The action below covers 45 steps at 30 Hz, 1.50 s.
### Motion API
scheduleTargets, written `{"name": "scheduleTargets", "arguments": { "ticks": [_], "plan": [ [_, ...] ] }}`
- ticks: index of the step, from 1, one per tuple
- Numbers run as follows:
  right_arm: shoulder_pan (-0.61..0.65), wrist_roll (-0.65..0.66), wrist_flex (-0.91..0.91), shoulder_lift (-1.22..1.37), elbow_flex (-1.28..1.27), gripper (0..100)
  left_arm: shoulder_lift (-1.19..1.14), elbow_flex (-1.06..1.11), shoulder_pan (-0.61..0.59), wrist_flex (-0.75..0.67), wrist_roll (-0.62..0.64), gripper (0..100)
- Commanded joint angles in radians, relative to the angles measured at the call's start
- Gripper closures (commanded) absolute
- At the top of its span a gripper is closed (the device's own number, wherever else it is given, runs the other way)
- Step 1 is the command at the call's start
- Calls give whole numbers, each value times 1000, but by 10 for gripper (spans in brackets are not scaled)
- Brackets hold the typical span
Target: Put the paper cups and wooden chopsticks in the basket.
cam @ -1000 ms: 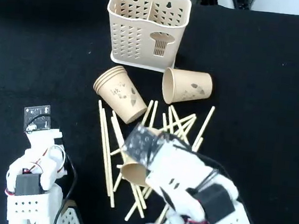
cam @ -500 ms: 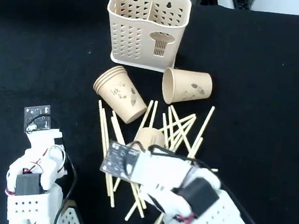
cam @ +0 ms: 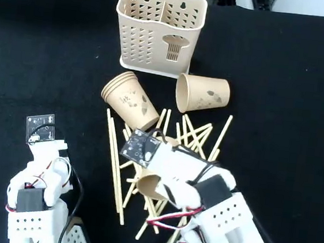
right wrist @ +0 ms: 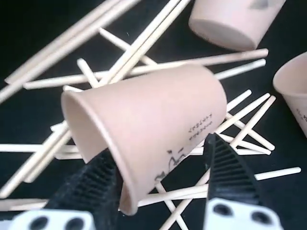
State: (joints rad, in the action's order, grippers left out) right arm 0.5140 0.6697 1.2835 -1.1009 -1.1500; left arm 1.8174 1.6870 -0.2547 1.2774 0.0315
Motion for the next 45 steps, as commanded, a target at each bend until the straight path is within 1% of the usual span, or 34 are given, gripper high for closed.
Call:
{"name": "scheduleTargets", "arguments": {
  "ticks": [1, 4, 6, 9, 12, 18, 21, 22, 24, 27, 30, 32, 34, 36, 39, 42, 45],
  "plan": [
    [-48, 52, -35, 2, -15, 851, 2, 10, -8, -2, -5, 969],
    [-52, 48, -35, 1, -12, 985, 2, 10, -8, -2, -5, 969],
    [-52, 46, -29, 1, 1, 973, 2, 10, -8, -2, -5, 969],
    [-52, 46, -26, 1, 27, 985, 2, 10, -8, -2, -5, 969],
    [-48, 46, 25, -5, 85, 986, 2, 10, -8, -2, -5, 969],
    [-54, 49, 282, -176, 334, 986, 2, 10, -8, -2, -5, 969],
    [-61, 44, 379, -262, 466, 986, 2, 10, -8, -2, -5, 969],
    [-91, 44, 397, -282, 496, 986, 2, 10, -8, -2, -5, 969],
    [-207, 44, 405, -308, 524, 986, 2, 10, -8, -2, -5, 969],
    [-473, 52, 371, -329, 521, 986, 2, 10, -8, -2, -5, 969],
    [-744, 52, 287, -326, 479, 986, 2, 10, -4, -2, -6, 968],
    [-885, 52, 198, -321, 418, 986, 2, 10, 13, -2, -8, 968],
    [-996, 52, 110, -300, 341, 986, 2, 10, 36, -2, -6, 968],
    [-1074, 48, 20, -260, 272, 986, 2, 10, 53, -2, -6, 968],
    [-1138, 44, -97, -157, 208, 986, 2, 10, 61, -2, -5, 968],
    [-1158, 6, -167, -13, 211, 986, 2, 10, 64, -2, -5, 969],
    [-1157, -35, -189, 171, 283, 986, 2, 10, 64, -2, -5, 969]
  ]
}}
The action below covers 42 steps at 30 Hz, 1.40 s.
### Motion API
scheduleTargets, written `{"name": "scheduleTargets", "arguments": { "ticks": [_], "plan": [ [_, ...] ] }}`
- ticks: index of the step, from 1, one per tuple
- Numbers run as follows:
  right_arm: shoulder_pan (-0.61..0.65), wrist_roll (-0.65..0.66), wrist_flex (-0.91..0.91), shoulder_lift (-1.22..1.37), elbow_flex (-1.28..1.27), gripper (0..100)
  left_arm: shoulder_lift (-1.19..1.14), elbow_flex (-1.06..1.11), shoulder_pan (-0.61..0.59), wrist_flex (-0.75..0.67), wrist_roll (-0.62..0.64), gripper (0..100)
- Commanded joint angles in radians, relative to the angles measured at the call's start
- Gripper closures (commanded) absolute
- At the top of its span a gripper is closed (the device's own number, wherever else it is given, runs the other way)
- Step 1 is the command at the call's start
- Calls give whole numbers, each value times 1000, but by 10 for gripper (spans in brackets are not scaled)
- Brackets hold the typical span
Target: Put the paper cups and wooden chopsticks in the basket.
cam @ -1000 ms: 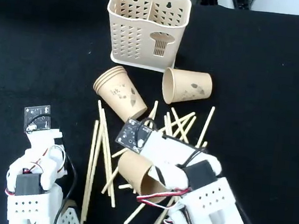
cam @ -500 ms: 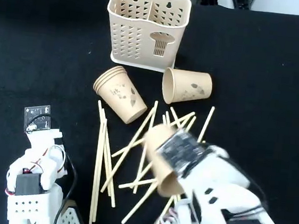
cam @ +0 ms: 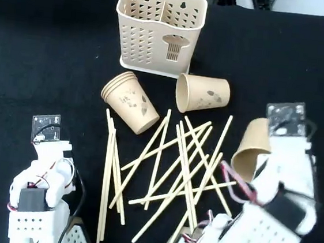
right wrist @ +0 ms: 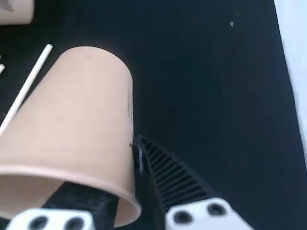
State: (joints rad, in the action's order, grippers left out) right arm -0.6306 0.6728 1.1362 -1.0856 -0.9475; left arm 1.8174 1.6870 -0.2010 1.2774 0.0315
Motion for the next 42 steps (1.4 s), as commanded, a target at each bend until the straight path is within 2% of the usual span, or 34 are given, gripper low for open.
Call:
{"name": "scheduleTargets", "arguments": {
  "ticks": [1, 6, 11, 17, 22, 34, 38, 42],
  "plan": [
    [-11, -54, -35, 225, 120, 986, 2, 10, 10, -2, -5, 969],
    [-9, -118, 43, 585, 395, 986, 2, 10, 10, -2, -5, 969],
    [-8, -144, 199, 912, 727, 986, 2, 10, 10, -2, -5, 968],
    [-3, -184, 388, 1218, 1096, 986, 2, 10, 4, -2, -5, 968],
    [-3, -249, 476, 1415, 1297, 985, 2, 10, 8, -2, -5, 968],
    [9, -242, 459, 1549, 1348, 979, 2, 10, 2, -2, -6, 970],
    [49, -242, 485, 1547, 1348, 900, 2, 10, 2, -2, -6, 970],
    [97, -244, 519, 1546, 1356, 893, 2, 10, 2, -2, -8, 970]
  ]
}}
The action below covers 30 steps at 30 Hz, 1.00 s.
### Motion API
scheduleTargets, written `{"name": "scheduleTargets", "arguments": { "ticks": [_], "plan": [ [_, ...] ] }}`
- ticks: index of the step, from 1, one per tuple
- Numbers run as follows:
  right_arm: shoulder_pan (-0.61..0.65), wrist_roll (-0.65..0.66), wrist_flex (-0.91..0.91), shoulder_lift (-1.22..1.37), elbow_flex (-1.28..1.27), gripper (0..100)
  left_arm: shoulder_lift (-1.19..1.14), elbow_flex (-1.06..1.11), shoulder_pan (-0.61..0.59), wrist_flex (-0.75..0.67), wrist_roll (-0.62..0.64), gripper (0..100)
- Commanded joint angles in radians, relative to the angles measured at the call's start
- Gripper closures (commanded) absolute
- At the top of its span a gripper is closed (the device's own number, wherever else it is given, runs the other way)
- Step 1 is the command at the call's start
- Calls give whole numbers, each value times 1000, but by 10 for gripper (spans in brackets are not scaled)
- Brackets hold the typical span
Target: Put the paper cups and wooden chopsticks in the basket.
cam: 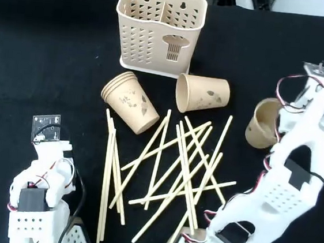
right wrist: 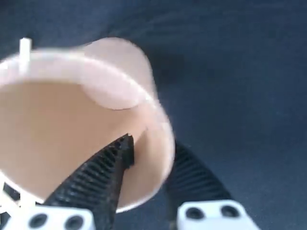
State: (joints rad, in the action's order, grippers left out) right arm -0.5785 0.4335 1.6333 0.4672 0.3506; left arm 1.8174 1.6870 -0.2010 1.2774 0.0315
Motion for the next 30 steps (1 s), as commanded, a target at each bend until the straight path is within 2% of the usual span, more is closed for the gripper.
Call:
{"name": "scheduleTargets", "arguments": {
  "ticks": [1, 10, 17, 20, 24, 27, 30],
  "plan": [
    [51, -8, 25, -8, 59, 893, 2, 10, 2, -2, -8, 970],
    [51, -6, 38, -275, 30, 890, 2, 10, 2, -2, -8, 970],
    [120, -12, 35, -550, -117, 890, 2, 10, 2, -2, -9, 970],
    [207, -12, 34, -685, -203, 890, 2, 10, 2, -2, -9, 970],
    [402, -14, -6, -866, -325, 890, 2, 10, 2, -2, -9, 970],
    [559, -14, -133, -929, -483, 877, 2, 10, 2, -2, -9, 970],
    [646, -14, -293, -915, -653, 812, 2, 10, 2, -2, -9, 970]
  ]
}}
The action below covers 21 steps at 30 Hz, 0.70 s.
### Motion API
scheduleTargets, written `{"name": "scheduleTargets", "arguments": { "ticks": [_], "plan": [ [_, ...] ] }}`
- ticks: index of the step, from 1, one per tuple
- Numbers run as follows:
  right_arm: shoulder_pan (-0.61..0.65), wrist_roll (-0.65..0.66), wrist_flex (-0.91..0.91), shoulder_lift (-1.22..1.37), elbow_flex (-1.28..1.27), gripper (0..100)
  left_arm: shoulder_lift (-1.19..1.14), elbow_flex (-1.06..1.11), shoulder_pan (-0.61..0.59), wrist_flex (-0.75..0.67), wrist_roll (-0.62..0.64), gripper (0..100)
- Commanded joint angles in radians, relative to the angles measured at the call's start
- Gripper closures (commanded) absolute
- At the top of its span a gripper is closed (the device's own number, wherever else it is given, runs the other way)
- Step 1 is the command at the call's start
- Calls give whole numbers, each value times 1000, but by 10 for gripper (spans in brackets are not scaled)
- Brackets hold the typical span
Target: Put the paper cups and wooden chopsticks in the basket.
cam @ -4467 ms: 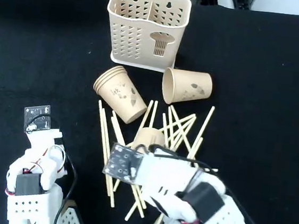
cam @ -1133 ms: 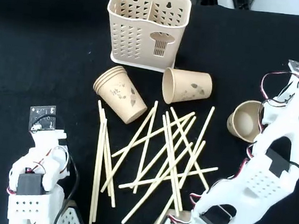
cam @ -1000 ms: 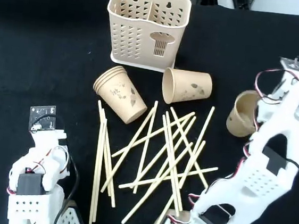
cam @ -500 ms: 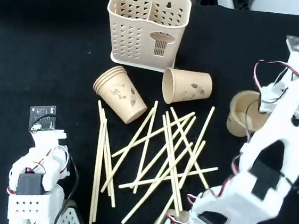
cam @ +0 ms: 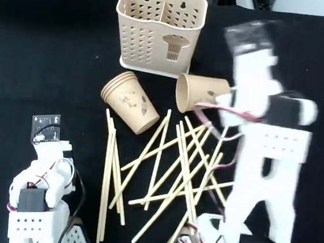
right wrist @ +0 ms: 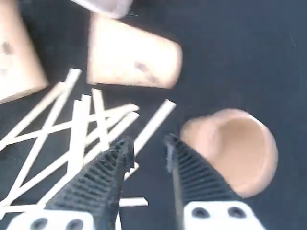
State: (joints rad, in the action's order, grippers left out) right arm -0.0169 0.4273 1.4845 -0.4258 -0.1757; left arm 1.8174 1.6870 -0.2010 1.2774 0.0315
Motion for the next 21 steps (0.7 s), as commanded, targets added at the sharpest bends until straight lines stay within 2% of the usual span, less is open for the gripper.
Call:
{"name": "scheduleTargets", "arguments": {
  "ticks": [1, 5, 8, 15, 21],
  "plan": [
    [100, -8, -196, -15, -173, 812, 2, 10, 2, -2, -9, 970],
    [147, -51, -373, 24, -282, 822, 2, 10, 2, -2, -9, 970],
    [183, -81, -437, 73, -283, 821, 2, 10, 2, -2, -9, 970],
    [209, -143, -493, 242, -193, 764, 2, 10, 2, -2, -9, 970],
    [204, -140, -532, 367, -125, 765, 2, 10, 1, -2, -9, 970]
  ]
}}
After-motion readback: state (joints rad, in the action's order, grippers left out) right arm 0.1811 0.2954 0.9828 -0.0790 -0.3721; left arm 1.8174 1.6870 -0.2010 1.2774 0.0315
